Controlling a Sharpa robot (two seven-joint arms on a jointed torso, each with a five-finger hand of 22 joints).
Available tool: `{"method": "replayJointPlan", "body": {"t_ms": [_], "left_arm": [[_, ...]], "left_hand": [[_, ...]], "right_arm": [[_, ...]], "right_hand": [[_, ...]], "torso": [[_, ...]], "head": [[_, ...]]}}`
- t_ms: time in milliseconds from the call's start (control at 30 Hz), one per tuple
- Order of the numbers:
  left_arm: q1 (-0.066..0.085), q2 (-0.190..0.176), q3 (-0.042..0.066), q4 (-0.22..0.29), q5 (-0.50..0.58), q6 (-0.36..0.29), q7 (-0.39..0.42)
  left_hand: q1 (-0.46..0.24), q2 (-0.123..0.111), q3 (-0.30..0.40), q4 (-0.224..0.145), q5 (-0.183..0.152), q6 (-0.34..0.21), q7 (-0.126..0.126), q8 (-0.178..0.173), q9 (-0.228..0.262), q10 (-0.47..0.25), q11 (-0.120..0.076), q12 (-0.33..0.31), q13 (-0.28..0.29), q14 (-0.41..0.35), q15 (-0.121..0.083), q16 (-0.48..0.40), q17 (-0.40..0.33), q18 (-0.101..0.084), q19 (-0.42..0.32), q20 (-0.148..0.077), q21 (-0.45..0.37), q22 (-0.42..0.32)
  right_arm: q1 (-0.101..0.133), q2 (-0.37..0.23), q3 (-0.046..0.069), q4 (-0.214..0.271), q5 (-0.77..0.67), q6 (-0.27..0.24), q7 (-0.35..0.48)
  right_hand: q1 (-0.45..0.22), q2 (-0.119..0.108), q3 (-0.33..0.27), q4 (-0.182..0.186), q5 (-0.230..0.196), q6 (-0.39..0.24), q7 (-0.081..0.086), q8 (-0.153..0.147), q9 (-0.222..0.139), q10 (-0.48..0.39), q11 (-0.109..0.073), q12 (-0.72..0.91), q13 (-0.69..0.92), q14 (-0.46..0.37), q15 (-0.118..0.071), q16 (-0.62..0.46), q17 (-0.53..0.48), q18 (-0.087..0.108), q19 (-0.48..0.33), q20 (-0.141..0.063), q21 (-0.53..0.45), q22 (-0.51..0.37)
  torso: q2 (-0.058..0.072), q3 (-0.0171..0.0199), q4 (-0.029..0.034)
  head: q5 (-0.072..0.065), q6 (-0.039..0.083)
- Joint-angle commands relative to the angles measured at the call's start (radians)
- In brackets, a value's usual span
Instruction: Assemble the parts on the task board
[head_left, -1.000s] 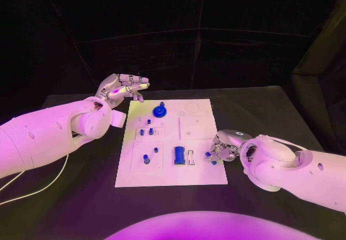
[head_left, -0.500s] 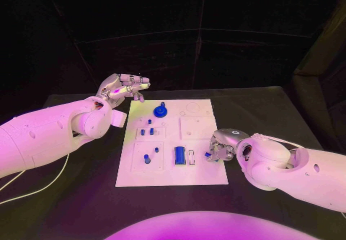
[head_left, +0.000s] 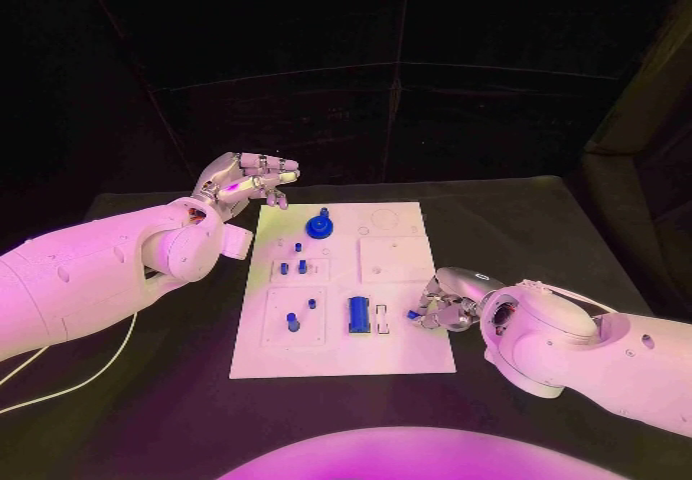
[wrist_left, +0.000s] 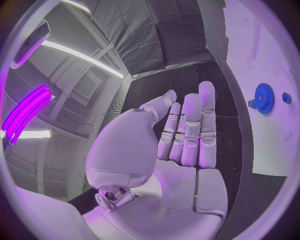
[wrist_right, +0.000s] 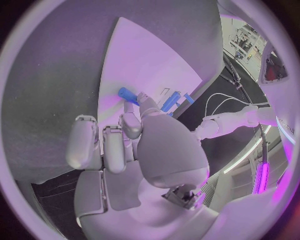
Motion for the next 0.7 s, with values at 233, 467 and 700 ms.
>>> {"method": "replayJointPlan", "body": {"t_ms": [233,467,700], "left_arm": [[0.002,-0.003,0.001,0.005,0.003,0.009,0.002],[0.002,-0.003,0.001,0.007,0.003,0.009,0.002],[0.002,-0.002,0.001,0.006,0.003,0.009,0.001]], "left_hand": [[-0.002,0.008,-0.005,0.000,0.006,-0.003,0.003,0.005,0.000,-0.008,-0.001,0.007,0.000,-0.009,0.000,0.000,-0.001,0.007,-0.007,0.002,-0.002,-0.001],[-0.002,0.008,-0.005,0.000,0.006,-0.003,0.003,0.005,0.000,-0.008,-0.001,0.007,0.000,-0.009,0.000,0.000,-0.001,0.007,-0.007,0.002,-0.002,-0.001],[-0.002,0.008,-0.005,0.000,0.006,-0.003,0.003,0.005,0.000,-0.008,-0.001,0.007,0.000,-0.009,0.000,0.000,-0.001,0.007,-0.007,0.002,-0.002,-0.001]], "right_arm": [[-0.002,0.002,-0.001,0.031,0.156,-0.197,0.074],[-0.002,0.028,-0.001,0.017,0.221,-0.167,0.067],[-0.001,0.066,-0.001,-0.003,0.244,-0.148,0.043]], "right_hand": [[-0.026,-0.041,0.065,0.012,0.026,0.027,-0.005,-0.007,-0.002,0.015,-0.010,0.022,0.017,0.062,-0.009,0.014,0.017,-0.012,0.016,-0.002,0.016,0.024],[-0.045,-0.061,0.092,0.020,0.026,0.032,-0.003,-0.013,-0.004,0.018,-0.010,0.023,0.018,0.061,-0.009,0.014,0.018,-0.012,0.016,-0.002,0.016,0.026],[-0.100,-0.081,0.115,0.053,0.094,0.046,-0.007,-0.015,-0.003,0.031,-0.012,0.041,0.030,0.063,-0.009,0.017,0.024,-0.013,0.019,-0.002,0.020,0.034]], "torso": [[0.002,0.0005,0.0003],[0.003,0.0001,0.0021],[0.003,0.0012,0.0013]], "head": [[0.003,-0.001],[0.003,-0.004],[0.001,-0.003]]}}
